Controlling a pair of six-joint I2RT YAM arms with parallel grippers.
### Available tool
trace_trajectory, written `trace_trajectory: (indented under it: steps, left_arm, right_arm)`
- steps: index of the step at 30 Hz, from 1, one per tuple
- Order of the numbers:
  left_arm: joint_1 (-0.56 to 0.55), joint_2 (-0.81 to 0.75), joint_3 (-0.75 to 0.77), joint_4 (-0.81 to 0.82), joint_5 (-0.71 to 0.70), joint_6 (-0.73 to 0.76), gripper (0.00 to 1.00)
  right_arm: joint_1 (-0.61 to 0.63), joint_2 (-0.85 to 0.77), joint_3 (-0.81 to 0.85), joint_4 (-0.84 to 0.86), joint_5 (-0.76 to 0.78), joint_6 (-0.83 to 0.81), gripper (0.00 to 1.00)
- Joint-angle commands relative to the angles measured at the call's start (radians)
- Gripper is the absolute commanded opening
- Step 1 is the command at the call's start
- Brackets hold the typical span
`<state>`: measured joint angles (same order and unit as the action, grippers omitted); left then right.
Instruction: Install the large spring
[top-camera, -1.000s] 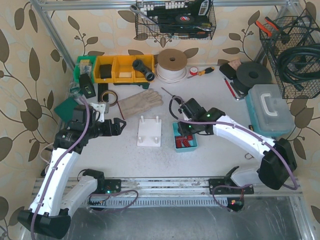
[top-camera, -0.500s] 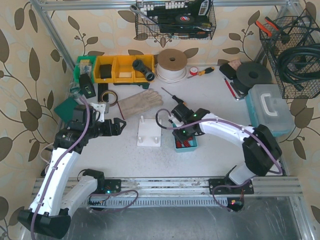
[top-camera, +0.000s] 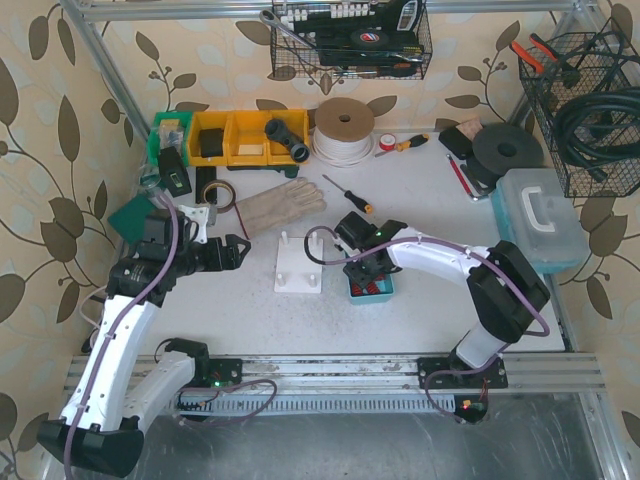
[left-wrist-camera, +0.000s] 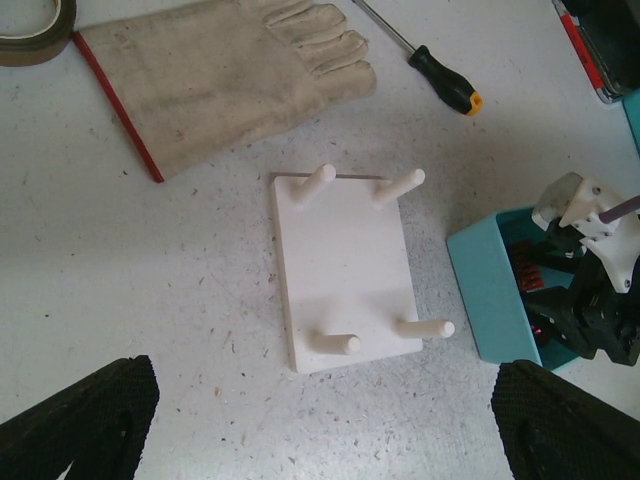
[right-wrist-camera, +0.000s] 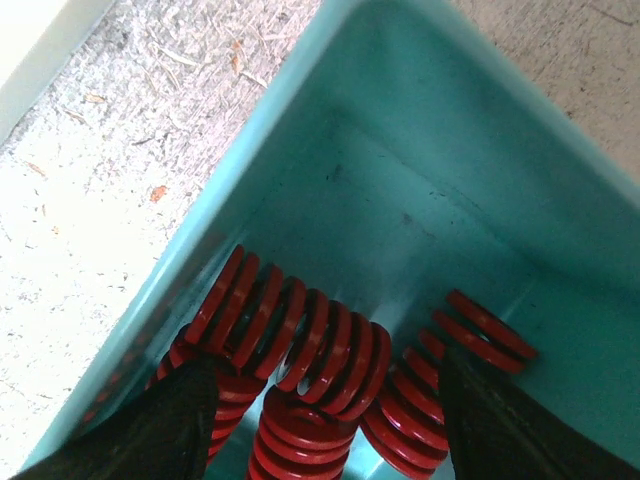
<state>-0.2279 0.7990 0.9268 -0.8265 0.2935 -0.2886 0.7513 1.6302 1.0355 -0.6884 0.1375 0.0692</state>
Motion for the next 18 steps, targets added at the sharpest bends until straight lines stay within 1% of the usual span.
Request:
trace_trajectory:
  steps: [1,7,15,18]
  left_arm:
    - [0.016,0.007,-0.005,0.023,0.025,0.005,0.94]
    - [0.026,0.012,-0.007,0.026,0.033,0.006,0.94]
    - [0.037,0.019,-0.006,0.028,0.042,0.008,0.94]
    - [0.039,0.02,-0.006,0.029,0.044,0.008,0.94]
  right_arm:
    - [0.017,0.054,0.007,0.001,0.03,-0.016,0.62]
    - [0.019,0.051,0.009,0.001,0.028,-0.016,0.62]
    - [0.037,-0.099,0.0,-0.02,-0.019,-0.012,0.62]
    - [0.049,-0.129,-0.005,-0.019,-0.036,-0.008,0.62]
